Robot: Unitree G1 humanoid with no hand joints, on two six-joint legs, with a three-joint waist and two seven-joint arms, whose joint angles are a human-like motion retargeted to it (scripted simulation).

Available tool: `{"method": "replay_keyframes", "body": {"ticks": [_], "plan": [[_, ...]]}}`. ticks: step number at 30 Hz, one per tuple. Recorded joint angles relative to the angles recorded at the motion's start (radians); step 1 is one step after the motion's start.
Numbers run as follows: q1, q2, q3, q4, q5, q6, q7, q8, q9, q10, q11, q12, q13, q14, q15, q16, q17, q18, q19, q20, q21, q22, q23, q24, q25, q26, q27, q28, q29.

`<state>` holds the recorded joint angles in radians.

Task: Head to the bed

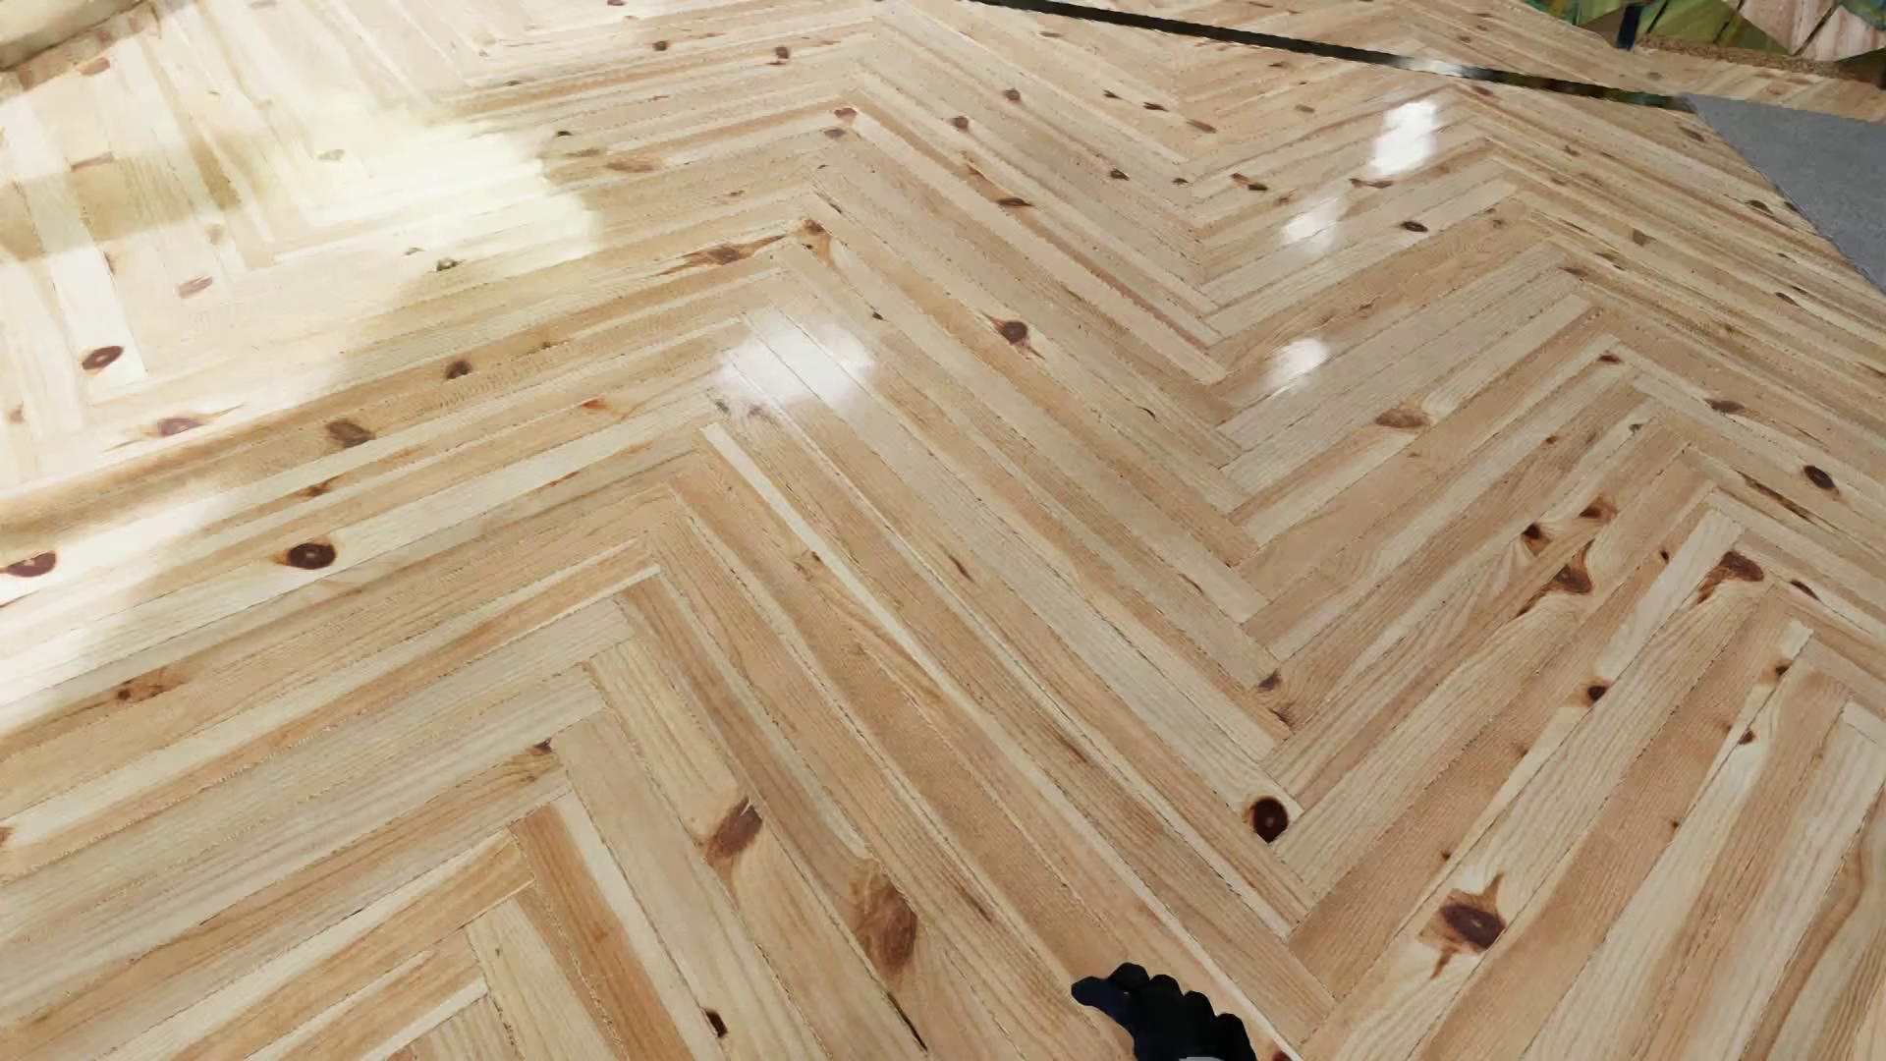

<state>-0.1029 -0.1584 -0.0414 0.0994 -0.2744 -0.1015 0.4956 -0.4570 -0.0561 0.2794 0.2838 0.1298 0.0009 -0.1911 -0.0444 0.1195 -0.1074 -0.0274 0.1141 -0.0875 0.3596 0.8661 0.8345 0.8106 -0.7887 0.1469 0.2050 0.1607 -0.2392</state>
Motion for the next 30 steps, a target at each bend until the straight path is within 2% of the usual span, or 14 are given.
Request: {"method": "replay_keyframes", "body": {"ticks": [3, 8, 14, 17, 23, 27, 30], "plan": [[0.047, 0.022, -0.014, 0.036, 0.052, 0.017, 0.064, 0.060, -0.003, -0.012, -0.046, -0.002, 0.018, 0.007, 0.011, 0.000, 0.007, -0.023, -0.007, 0.008, -0.017, 0.010, 0.017, -0.005, 0.004, 0.021, -0.004, -0.007, -0.003], [0.115, 0.014, -0.029, 0.086, 0.117, 0.046, 0.171, 0.159, -0.008, -0.026, -0.039, -0.024, 0.036, 0.014, -0.009, -0.010, 0.012, -0.064, -0.029, -0.017, -0.060, -0.015, 0.074, -0.009, -0.006, 0.008, 0.016, -0.006, -0.006], [0.172, -0.003, -0.040, 0.146, 0.200, 0.077, 0.296, 0.268, -0.018, -0.029, -0.040, -0.056, 0.055, 0.022, -0.019, -0.004, 0.015, -0.110, -0.060, -0.063, -0.111, -0.029, 0.091, -0.011, -0.010, -0.005, -0.003, -0.018, -0.013], [0.190, -0.010, -0.046, 0.176, 0.237, 0.090, 0.338, 0.301, -0.022, -0.023, -0.035, -0.088, 0.064, 0.024, -0.026, -0.005, 0.030, -0.132, -0.074, -0.094, -0.126, -0.011, 0.078, 0.001, -0.015, -0.008, 0.008, -0.029, -0.011], [0.211, -0.017, -0.049, 0.244, 0.301, 0.111, 0.393, 0.347, -0.027, 0.019, -0.021, -0.098, 0.084, 0.027, -0.038, -0.015, 0.045, -0.167, -0.102, -0.102, -0.146, -0.015, 0.073, 0.010, -0.027, -0.018, 0.002, -0.036, -0.005], [0.196, -0.033, -0.044, 0.327, 0.350, 0.127, 0.407, 0.373, -0.023, 0.125, 0.008, -0.090, 0.080, 0.007, -0.049, -0.008, 0.056, -0.184, -0.118, -0.099, -0.147, -0.009, 0.064, 0.016, -0.037, -0.015, -0.009, -0.036, -0.003], [0.141, -0.053, -0.033, 0.413, 0.397, 0.149, 0.332, 0.395, -0.011, 0.275, 0.047, -0.083, 0.070, -0.006, -0.060, 0.003, 0.060, -0.174, -0.126, -0.089, -0.147, -0.012, 0.047, 0.008, -0.035, -0.018, -0.019, -0.017, 0.000]]}}
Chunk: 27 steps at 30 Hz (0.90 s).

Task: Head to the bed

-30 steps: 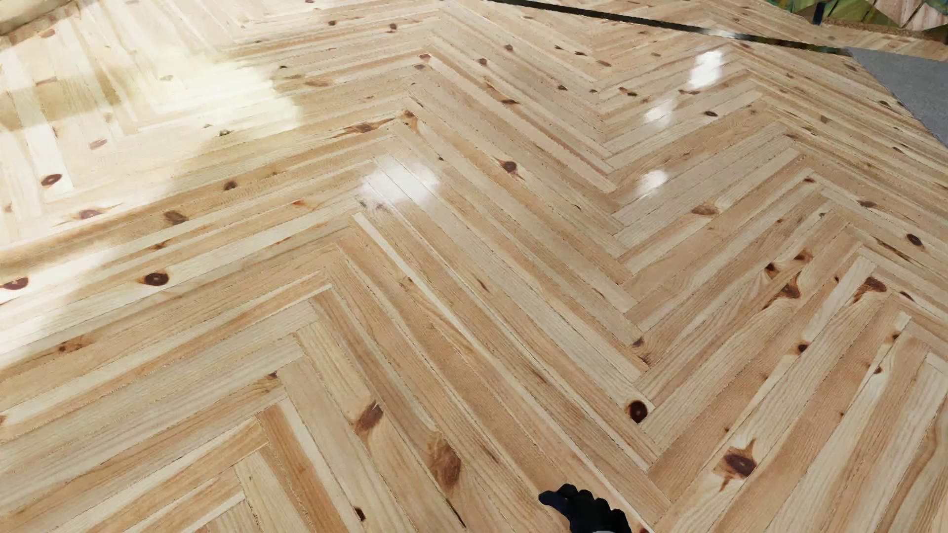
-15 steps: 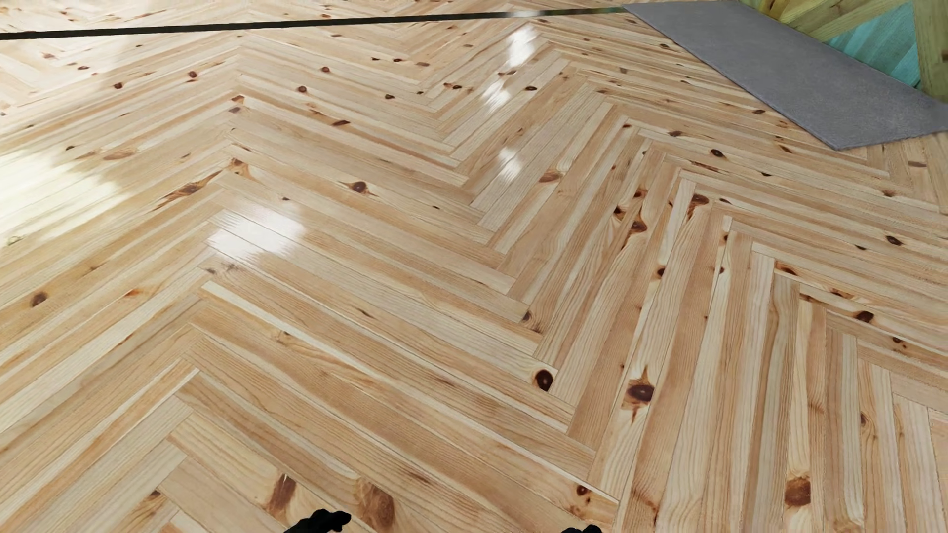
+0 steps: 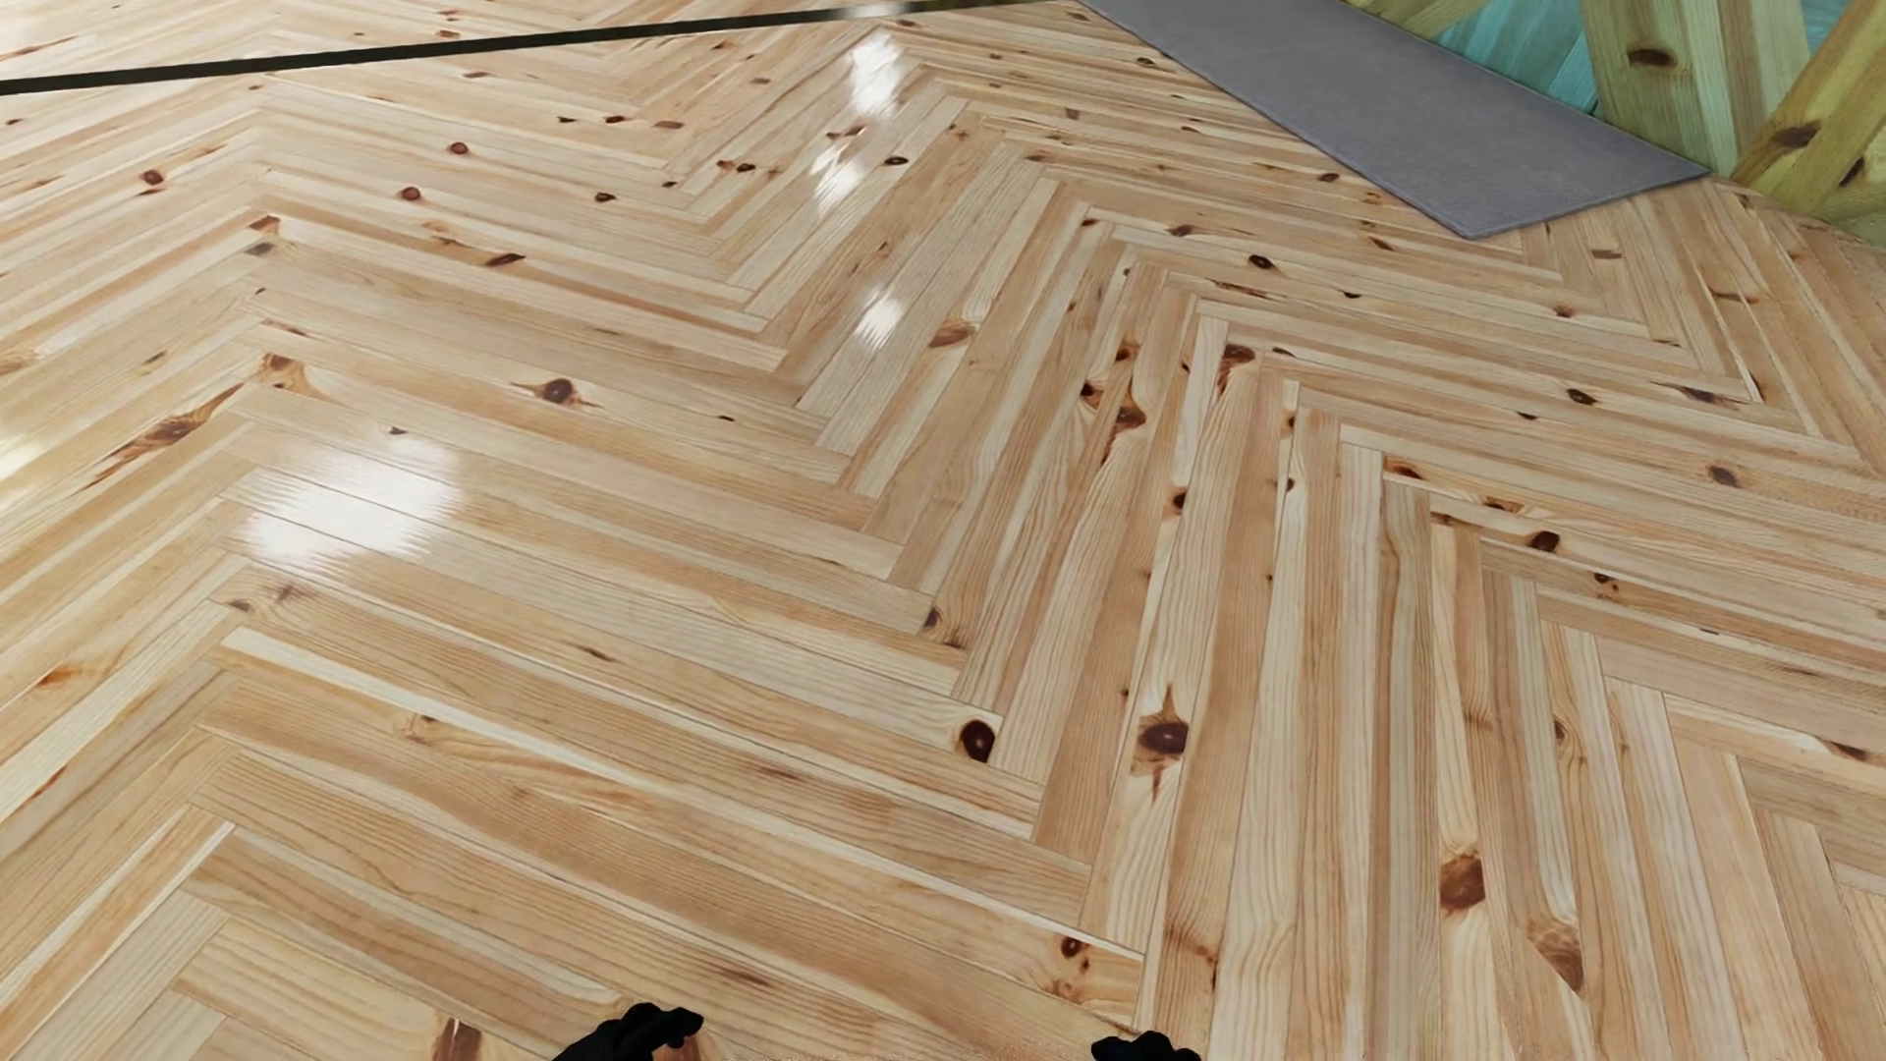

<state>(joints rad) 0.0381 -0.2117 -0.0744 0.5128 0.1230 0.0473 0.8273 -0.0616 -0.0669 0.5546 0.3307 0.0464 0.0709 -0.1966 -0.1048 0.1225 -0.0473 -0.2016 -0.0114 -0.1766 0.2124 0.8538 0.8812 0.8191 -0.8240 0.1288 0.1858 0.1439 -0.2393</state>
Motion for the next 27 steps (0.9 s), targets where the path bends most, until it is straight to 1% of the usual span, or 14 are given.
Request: {"method": "replay_keyframes", "body": {"ticks": [3, 5, 7, 10, 11, 13, 15, 17, 18, 19, 20, 22, 26, 27], "plan": [[-0.126, -0.015, 0.030, -0.040, 0.044, 0.023, -0.383, 0.057, 0.018, 0.127, 0.038, 0.019, -0.009, 0.005, -0.003, -0.001, -0.010, 0.032, 0.002, 0.012, -0.007, -0.013, -0.002, -0.015, 0.005, -0.009, -0.018, 0.054, -0.001], [-0.195, -0.037, 0.049, -0.193, 0.061, 0.030, -0.747, 0.115, 0.026, 0.193, 0.067, 0.035, -0.026, -0.001, 0.000, -0.005, -0.019, -0.004, 0.012, 0.027, -0.007, -0.026, 0.005, -0.031, 0.004, -0.018, -0.025, 0.093, 0.005], [-0.195, -0.078, 0.054, -0.429, 0.067, 0.027, -1.091, 0.182, 0.030, 0.242, 0.099, 0.054, -0.047, -0.036, 0.006, -0.007, -0.027, -0.046, 0.030, 0.047, 0.001, -0.045, 0.009, -0.043, 0.000, -0.027, -0.031, 0.125, 0.012], [-0.149, -0.154, 0.052, -0.594, 0.079, 0.006, -1.290, 0.323, 0.040, 0.210, 0.147, 0.077, -0.088, -0.067, 0.032, -0.015, -0.044, -0.049, 0.068, 0.072, 0.025, -0.061, 0.007, -0.057, -0.006, -0.040, -0.041, 0.162, 0.020], [-0.140, -0.181, 0.052, -0.601, 0.092, -0.002, -1.283, 0.379, 0.046, 0.175, 0.163, 0.085, -0.103, -0.093, 0.044, -0.018, -0.049, -0.043, 0.084, 0.078, 0.033, -0.066, 0.004, -0.060, -0.006, -0.044, -0.043, 0.171, 0.023], [-0.134, -0.229, 0.047, -0.581, 0.120, -0.017, -1.120, 0.487, 0.060, 0.085, 0.175, 0.088, -0.124, -0.154, 0.078, -0.019, -0.058, 0.118, 0.118, 0.073, 0.040, -0.065, -0.013, -0.059, 0.004, -0.050, -0.048, 0.173, 0.022], [-0.130, -0.261, 0.040, -0.581, 0.141, -0.034, -1.003, 0.581, 0.079, -0.003, 0.160, 0.063, -0.112, -0.200, 0.120, -0.008, -0.068, 0.211, 0.161, 0.030, 0.027, -0.036, -0.058, -0.032, 0.022, -0.049, -0.045, 0.146, -0.004], [-0.147, -0.278, 0.030, -0.590, 0.138, -0.063, -0.937, 0.638, 0.103, -0.047, 0.119, 0.018, -0.065, -0.200, 0.168, 0.012, -0.073, 0.221, 0.178, -0.021, 0.012, 0.001, -0.114, 0.000, 0.035, -0.042, -0.023, 0.098, -0.063], [-0.160, -0.294, 0.027, -0.594, 0.102, -0.082, -0.908, 0.590, 0.115, -0.059, 0.085, -0.002, -0.036, -0.182, 0.188, 0.023, -0.071, 0.220, 0.153, -0.037, 0.012, 0.013, -0.131, 0.008, 0.035, -0.036, -0.004, 0.077, -0.101], [-0.170, -0.315, 0.026, -0.597, 0.037, -0.101, -0.878, 0.471, 0.125, -0.069, 0.054, -0.017, -0.005, -0.166, 0.187, 0.031, -0.072, 0.219, 0.104, -0.042, 0.013, 0.019, -0.138, 0.015, 0.039, -0.032, 0.010, 0.068, -0.131], [-0.178, -0.330, 0.027, -0.597, -0.042, -0.118, -0.843, 0.298, 0.132, -0.080, 0.042, -0.023, 0.023, -0.153, 0.179, 0.043, -0.070, 0.218, 0.112, -0.035, 0.019, 0.023, -0.141, 0.017, 0.045, -0.040, 0.023, 0.072, -0.144], [-0.190, -0.360, 0.022, -0.587, -0.121, -0.140, -0.762, 0.149, 0.140, -0.087, 0.118, -0.022, 0.053, -0.143, 0.204, 0.039, -0.085, 0.213, 0.131, -0.006, 0.050, 0.008, -0.133, 0.007, 0.044, -0.039, 0.038, 0.098, -0.123], [-0.184, -0.385, 0.024, -0.532, -0.119, -0.167, -0.570, 0.213, 0.145, -0.096, 0.317, 0.037, 0.068, -0.133, 0.102, 0.032, -0.126, 0.196, 0.246, 0.006, 0.105, -0.054, -0.078, -0.004, 0.059, -0.085, 0.049, 0.120, -0.011], [-0.181, -0.391, 0.029, -0.513, -0.148, -0.172, -0.521, 0.183, 0.145, -0.097, 0.353, 0.038, 0.076, -0.130, 0.097, 0.027, -0.125, 0.188, 0.235, -0.005, 0.117, -0.054, -0.074, 0.000, 0.066, -0.092, 0.052, 0.102, 0.011]]}}
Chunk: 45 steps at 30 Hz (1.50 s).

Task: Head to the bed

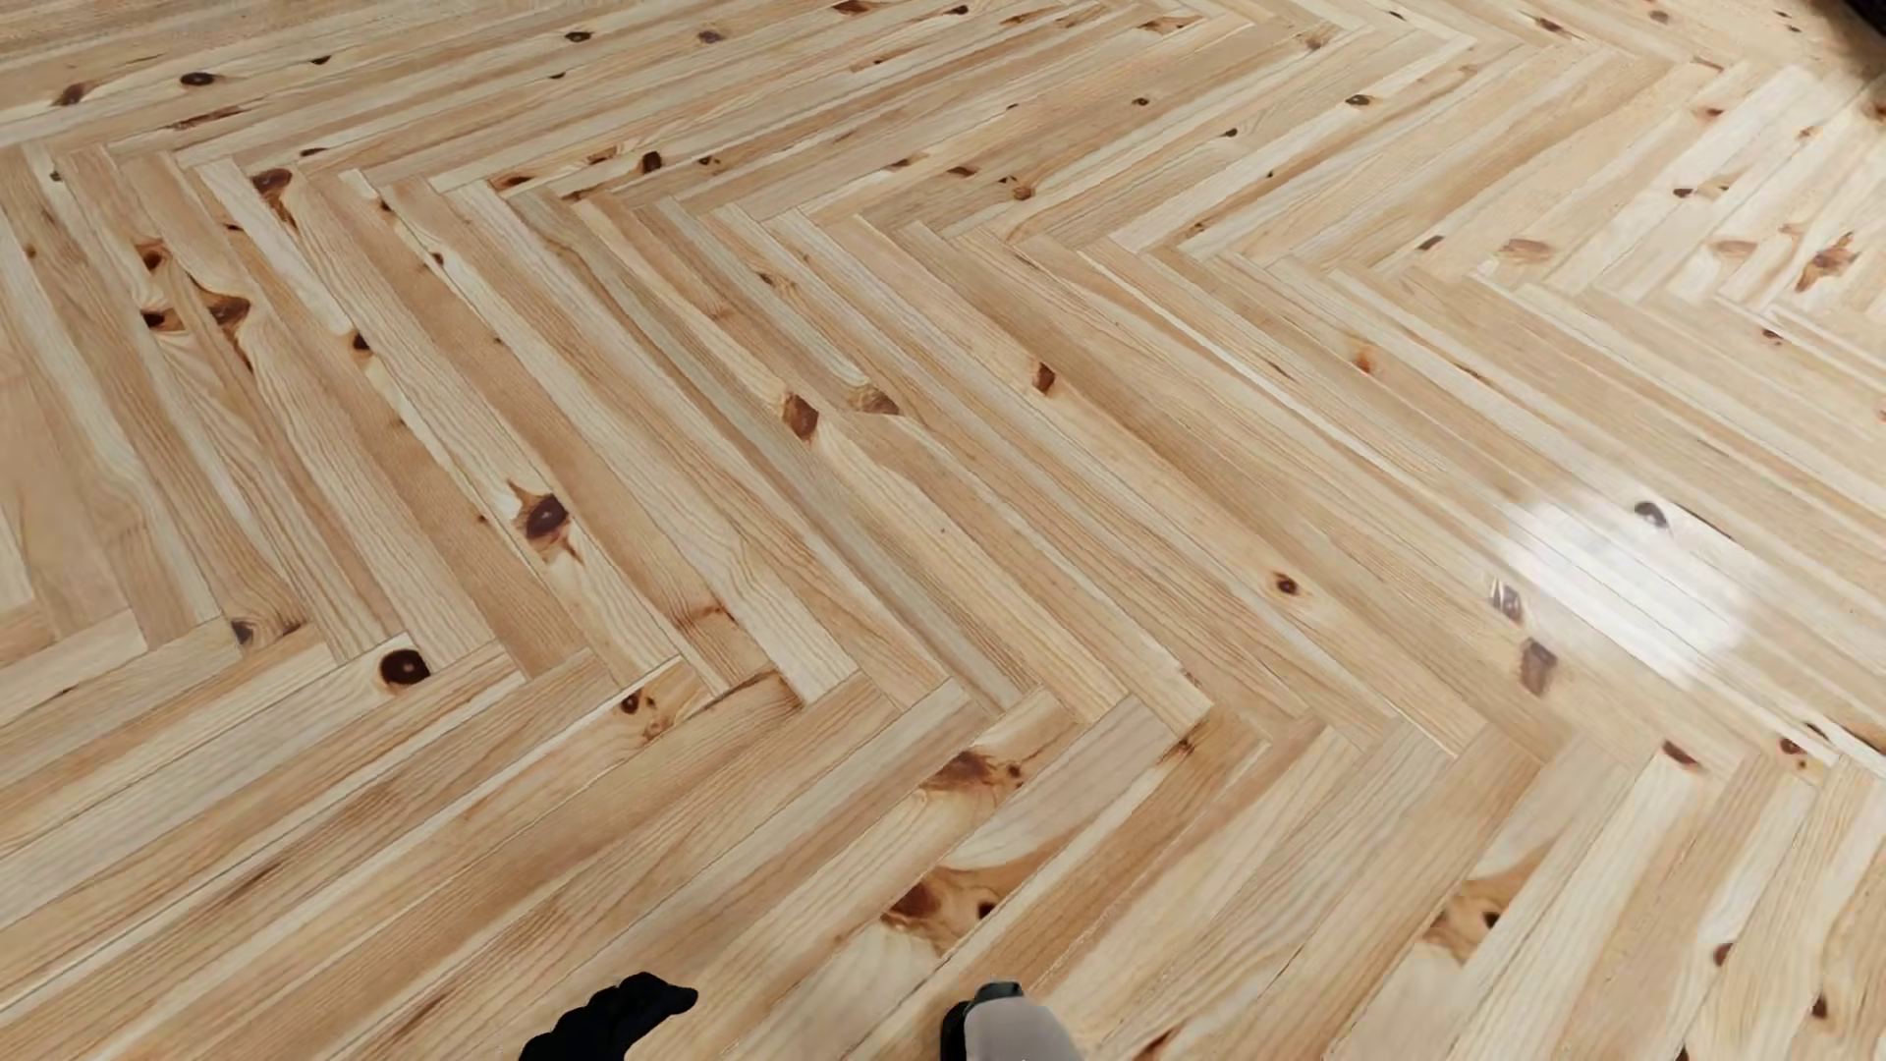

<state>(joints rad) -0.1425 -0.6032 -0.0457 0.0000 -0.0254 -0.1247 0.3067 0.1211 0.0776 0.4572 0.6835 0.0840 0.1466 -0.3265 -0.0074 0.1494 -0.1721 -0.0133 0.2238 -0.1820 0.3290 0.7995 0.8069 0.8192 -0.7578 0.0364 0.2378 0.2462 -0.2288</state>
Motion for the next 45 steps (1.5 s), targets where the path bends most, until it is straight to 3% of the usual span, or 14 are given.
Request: {"method": "replay_keyframes", "body": {"ticks": [12, 17, 18, 20, 21, 24, 27, 32, 37, 39, 41, 43, 44, 45], "plan": [[0.214, 0.036, -0.012, 0.173, -0.424, 0.018, 0.480, -0.278, -0.048, -0.144, -0.157, -0.035, 0.075, 0.063, -0.055, -0.060, 0.019, -0.186, -0.156, -0.111, -0.041, -0.163, -0.035, -0.082, 0.009, 0.006, 0.033, -0.038, 0.045], [0.324, 0.070, -0.044, 0.410, -0.147, 0.087, 0.600, -0.270, -0.049, -0.065, -0.121, 0.026, 0.045, 0.202, -0.089, 0.013, 0.079, -0.240, -0.159, -0.047, -0.070, -0.173, -0.013, -0.118, 0.005, 0.053, 0.005, -0.071, 0.050], [0.328, 0.096, -0.047, 0.488, -0.088, 0.109, 0.590, -0.284, -0.047, -0.011, -0.135, 0.037, 0.047, 0.272, -0.104, 0.033, 0.095, -0.218, -0.177, -0.045, -0.089, -0.166, -0.015, -0.099, 0.012, 0.064, -0.003, -0.086, 0.036], [0.284, 0.147, -0.047, 0.644, 0.021, 0.154, 0.532, -0.302, -0.035, 0.159, -0.160, 0.058, 0.040, 0.385, -0.132, 0.069, 0.121, -0.015, -0.214, -0.045, -0.115, -0.148, 0.000, -0.064, 0.018, 0.089, -0.014, -0.116, 0.011], [0.185, 0.175, -0.028, 0.659, 0.078, 0.173, 0.334, -0.290, -0.022, 0.294, -0.168, 0.072, 0.024, 0.370, -0.145, 0.082, 0.122, -0.007, -0.227, -0.041, -0.103, -0.148, 0.015, -0.056, 0.003, 0.098, -0.023, -0.126, 0.000], [-0.095, 0.257, 0.012, 0.547, 0.201, 0.212, -0.113, -0.230, 0.009, 0.620, -0.195, 0.152, -0.069, 0.313, -0.177, 0.076, 0.093, -0.106, -0.246, 0.017, -0.004, -0.198, 0.076, -0.071, -0.089, 0.108, -0.090, -0.100, -0.045], [-0.278, 0.339, 0.043, 0.499, 0.281, 0.242, -0.186, -0.163, 0.023, 0.721, -0.220, 0.244, -0.160, 0.217, -0.212, 0.050, 0.087, -0.040, -0.251, 0.062, 0.009, -0.260, 0.041, -0.081, -0.089, 0.100, -0.151, -0.091, -0.090], [-0.495, 0.501, 0.079, 0.259, 0.297, 0.243, -0.186, -0.090, 0.015, 0.340, -0.302, 0.348, -0.206, 0.198, -0.230, -0.002, 0.098, -0.092, -0.259, 0.061, -0.035, -0.287, -0.208, -0.088, -0.026, 0.091, -0.240, -0.113, -0.162], [-0.471, 0.697, 0.131, 0.077, 0.265, 0.204, -0.239, -0.007, -0.033, -0.276, -0.418, 0.370, -0.263, 0.269, -0.221, -0.026, 0.113, -0.187, -0.262, 0.079, 0.048, -0.225, -0.202, -0.043, -0.004, 0.113, -0.247, -0.175, -0.069], [-0.473, 0.773, 0.144, 0.044, 0.248, 0.181, -0.246, 0.018, -0.048, -0.157, -0.411, 0.357, -0.289, 0.394, -0.201, -0.063, 0.100, -0.064, -0.258, 0.143, 0.113, -0.184, -0.063, -0.043, -0.048, 0.143, -0.215, -0.156, 0.001], [-0.455, 0.813, 0.153, 0.008, 0.220, 0.141, -0.225, 0.015, -0.060, -0.049, -0.350, 0.314, -0.265, 0.396, -0.114, -0.094, 0.107, -0.023, -0.221, 0.208, 0.111, -0.132, 0.099, -0.043, -0.067, 0.178, -0.123, -0.126, 0.052], [-0.410, 0.754, 0.158, -0.034, 0.189, 0.091, -0.197, 0.042, -0.059, -0.020, -0.164, 0.248, -0.223, 0.335, 0.048, -0.129, 0.109, -0.011, -0.068, 0.271, 0.109, -0.120, 0.205, -0.058, -0.063, 0.193, -0.045, -0.102, 0.117], [-0.385, 0.681, 0.160, -0.048, 0.177, 0.067, -0.176, 0.044, -0.054, -0.018, -0.001, 0.219, -0.208, 0.303, 0.134, -0.143, 0.085, -0.017, 0.019, 0.287, 0.158, -0.127, 0.219, -0.071, -0.091, 0.180, -0.057, -0.088, 0.183], [-0.361, 0.586, 0.166, -0.057, 0.147, 0.046, -0.147, -0.024, -0.048, -0.012, 0.180, 0.193, -0.194, 0.269, 0.209, -0.153, 0.038, -0.031, 0.024, 0.286, 0.227, -0.135, 0.202, -0.078, -0.135, 0.160, -0.103, -0.079, 0.242]]}}
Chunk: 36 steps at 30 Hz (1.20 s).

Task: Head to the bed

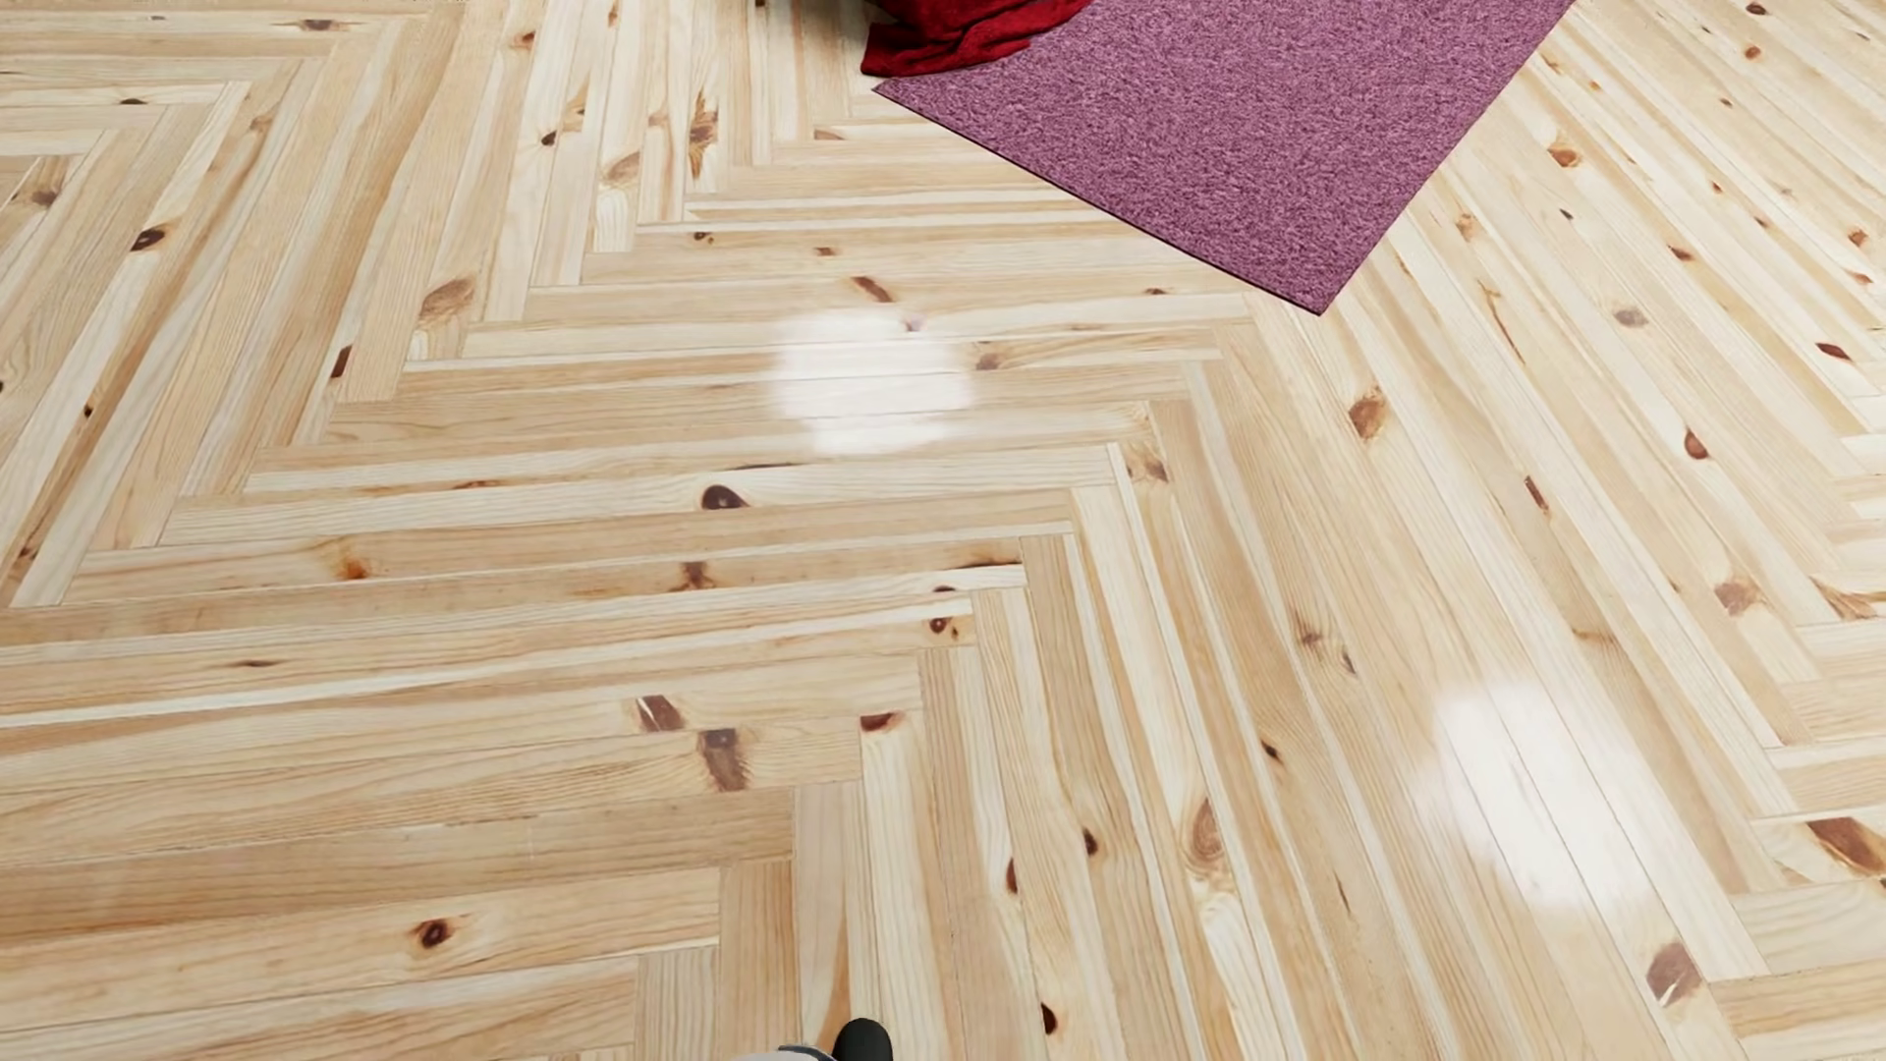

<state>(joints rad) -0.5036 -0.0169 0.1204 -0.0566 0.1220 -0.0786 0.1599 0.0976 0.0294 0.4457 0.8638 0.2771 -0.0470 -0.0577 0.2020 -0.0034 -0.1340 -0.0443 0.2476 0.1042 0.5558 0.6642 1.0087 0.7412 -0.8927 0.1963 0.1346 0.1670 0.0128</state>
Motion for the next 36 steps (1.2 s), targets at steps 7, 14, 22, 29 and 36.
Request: {"method": "replay_keyframes", "body": {"ticks": [7, 14, 22, 29, 36], "plan": [[0.299, -0.522, -0.085, -0.160, -0.244, -0.116, 0.073, 0.031, 0.038, -0.032, 0.304, -0.180, 0.278, -0.187, -0.355, 0.018, -0.142, -0.042, -0.210, -0.094, -0.138, 0.079, -0.325, 0.076, 0.238, -0.113, 0.022, 0.040, -0.168], [0.572, -0.562, -0.184, -0.216, -0.161, -0.074, -0.011, -0.058, 0.007, -0.159, -0.682, -0.292, 0.316, -0.232, -0.173, 0.092, -0.071, 0.001, -0.158, -0.228, -0.173, 0.074, -0.256, 0.100, 0.193, -0.148, 0.054, 0.010, -0.136], [0.644, -0.498, -0.237, -0.126, -0.002, 0.094, -0.185, -0.022, -0.010, 0.127, -0.425, -0.229, 0.263, 0.095, -0.148, 0.130, 0.048, -0.202, -0.328, -0.361, -0.290, 0.149, -0.073, 0.096, 0.127, -0.076, 0.090, -0.067, -0.117], [0.113, -0.269, -0.202, 0.195, 0.086, 0.209, -0.167, -0.167, 0.037, 0.862, -0.307, -0.080, -0.008, 0.018, -0.426, 0.265, 0.106, -0.155, -0.342, -0.406, -0.289, -0.042, -0.005, -0.009, 0.021, -0.077, 0.037, -0.040, -0.178], [-0.051, 0.022, -0.106, 0.194, 0.112, 0.173, -0.072, -0.082, 0.003, -0.126, -0.488, -0.046, -0.188, -0.008, -0.457, 0.201, 0.053, -0.101, -0.332, -0.299, -0.249, 0.076, -0.216, -0.031, 0.060, 0.008, -0.090, -0.028, -0.237]]}}
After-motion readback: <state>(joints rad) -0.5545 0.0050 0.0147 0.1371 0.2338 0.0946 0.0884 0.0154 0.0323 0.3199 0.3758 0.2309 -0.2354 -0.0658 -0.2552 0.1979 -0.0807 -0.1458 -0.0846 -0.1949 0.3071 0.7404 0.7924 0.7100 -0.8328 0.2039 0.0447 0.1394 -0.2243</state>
